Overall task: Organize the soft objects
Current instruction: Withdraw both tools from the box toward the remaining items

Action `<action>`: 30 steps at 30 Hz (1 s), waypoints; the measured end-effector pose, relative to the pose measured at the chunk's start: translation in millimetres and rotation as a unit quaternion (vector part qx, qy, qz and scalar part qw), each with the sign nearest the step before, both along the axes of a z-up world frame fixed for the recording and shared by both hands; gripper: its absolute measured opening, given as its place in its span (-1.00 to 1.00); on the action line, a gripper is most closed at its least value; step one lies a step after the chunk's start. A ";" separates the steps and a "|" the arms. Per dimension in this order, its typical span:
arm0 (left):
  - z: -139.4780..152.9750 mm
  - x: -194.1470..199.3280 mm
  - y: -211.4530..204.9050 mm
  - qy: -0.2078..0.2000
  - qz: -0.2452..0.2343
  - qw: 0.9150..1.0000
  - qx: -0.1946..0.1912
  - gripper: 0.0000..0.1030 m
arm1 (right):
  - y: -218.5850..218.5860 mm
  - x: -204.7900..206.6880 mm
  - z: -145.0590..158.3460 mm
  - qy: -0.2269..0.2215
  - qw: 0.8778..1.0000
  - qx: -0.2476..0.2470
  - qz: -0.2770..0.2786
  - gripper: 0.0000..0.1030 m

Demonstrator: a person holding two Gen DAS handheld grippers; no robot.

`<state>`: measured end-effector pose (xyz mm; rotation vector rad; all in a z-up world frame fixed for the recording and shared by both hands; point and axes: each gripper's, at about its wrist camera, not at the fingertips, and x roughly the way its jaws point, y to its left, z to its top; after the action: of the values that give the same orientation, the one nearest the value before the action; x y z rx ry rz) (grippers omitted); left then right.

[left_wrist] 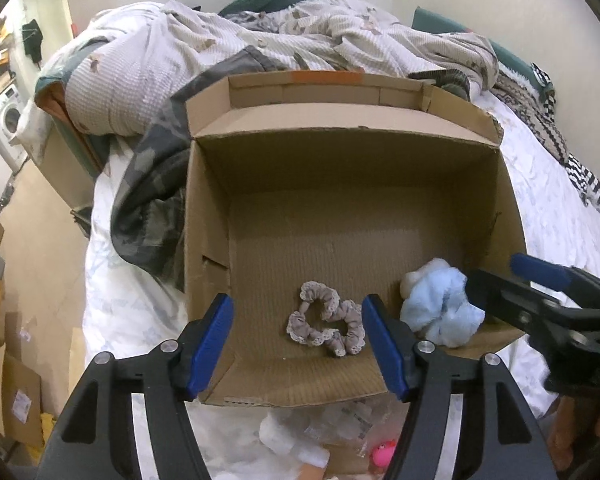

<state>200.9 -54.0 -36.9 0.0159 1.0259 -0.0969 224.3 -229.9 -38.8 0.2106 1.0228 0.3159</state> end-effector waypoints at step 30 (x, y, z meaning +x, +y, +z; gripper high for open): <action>23.9 -50.7 34.6 0.000 0.055 0.998 -0.006 0.24 | 5.2 -60.9 9.2 -0.008 1.000 -0.025 0.016 1.00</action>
<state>150.1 -19.4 -13.0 -0.0513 1.0241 -0.0037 163.4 -224.7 -29.5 0.1454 1.0178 0.3208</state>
